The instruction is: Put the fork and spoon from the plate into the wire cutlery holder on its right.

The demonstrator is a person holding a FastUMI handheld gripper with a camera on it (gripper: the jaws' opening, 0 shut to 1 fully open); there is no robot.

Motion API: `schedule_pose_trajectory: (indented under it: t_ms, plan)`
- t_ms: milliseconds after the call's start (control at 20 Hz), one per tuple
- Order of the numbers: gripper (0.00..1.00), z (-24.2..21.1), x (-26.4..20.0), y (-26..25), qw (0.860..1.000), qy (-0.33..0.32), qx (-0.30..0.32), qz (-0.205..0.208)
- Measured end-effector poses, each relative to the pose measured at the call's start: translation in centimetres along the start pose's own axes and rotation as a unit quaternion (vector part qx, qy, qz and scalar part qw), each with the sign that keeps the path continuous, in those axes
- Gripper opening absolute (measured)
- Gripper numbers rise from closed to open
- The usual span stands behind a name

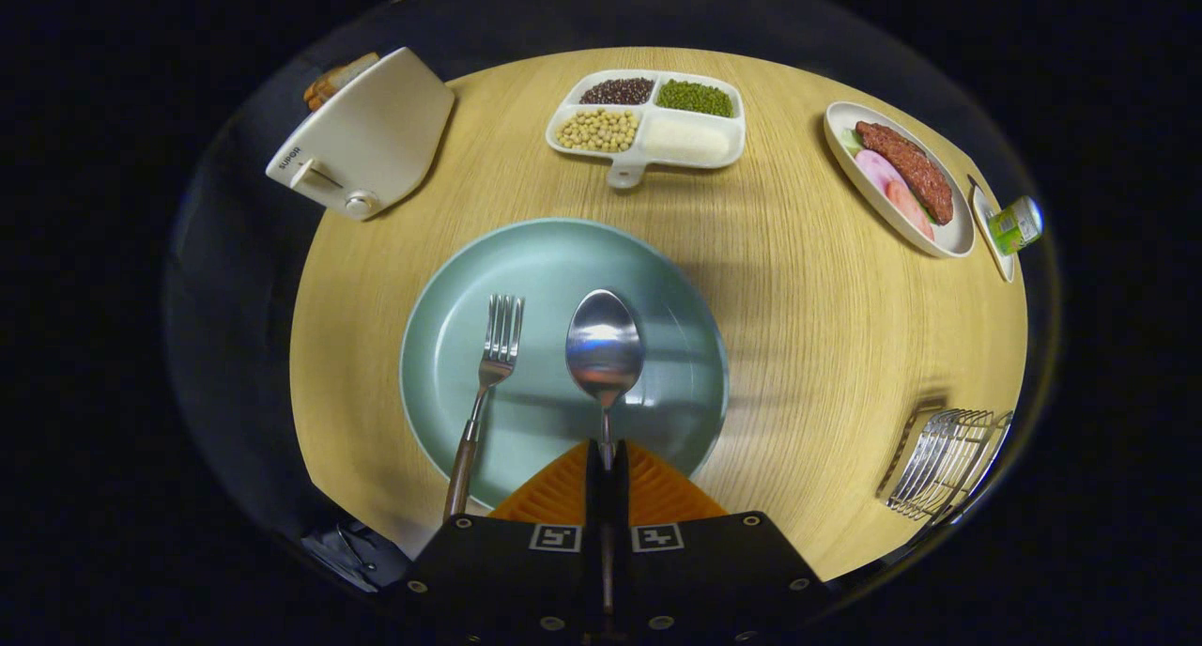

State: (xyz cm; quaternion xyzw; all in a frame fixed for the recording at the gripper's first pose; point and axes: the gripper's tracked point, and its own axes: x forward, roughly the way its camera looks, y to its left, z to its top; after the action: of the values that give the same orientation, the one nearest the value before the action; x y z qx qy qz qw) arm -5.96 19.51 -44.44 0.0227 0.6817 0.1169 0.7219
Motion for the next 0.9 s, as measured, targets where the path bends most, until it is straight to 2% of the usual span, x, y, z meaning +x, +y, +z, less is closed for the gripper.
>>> schedule_pose_trajectory:
  t_ms: [300,600,750,900]
  plan:
    - [0.05,0.7,-4.5,-0.9,0.998,-0.052,0.028,0.027]
    - [0.05,-0.8,-10.2,-5.0,0.991,-0.104,0.074,0.030]
    - [0.05,-1.7,-12.7,-8.9,0.986,-0.131,0.105,0.018]
    - [0.05,-3.5,-14.7,-13.4,0.981,-0.143,0.131,-0.014]
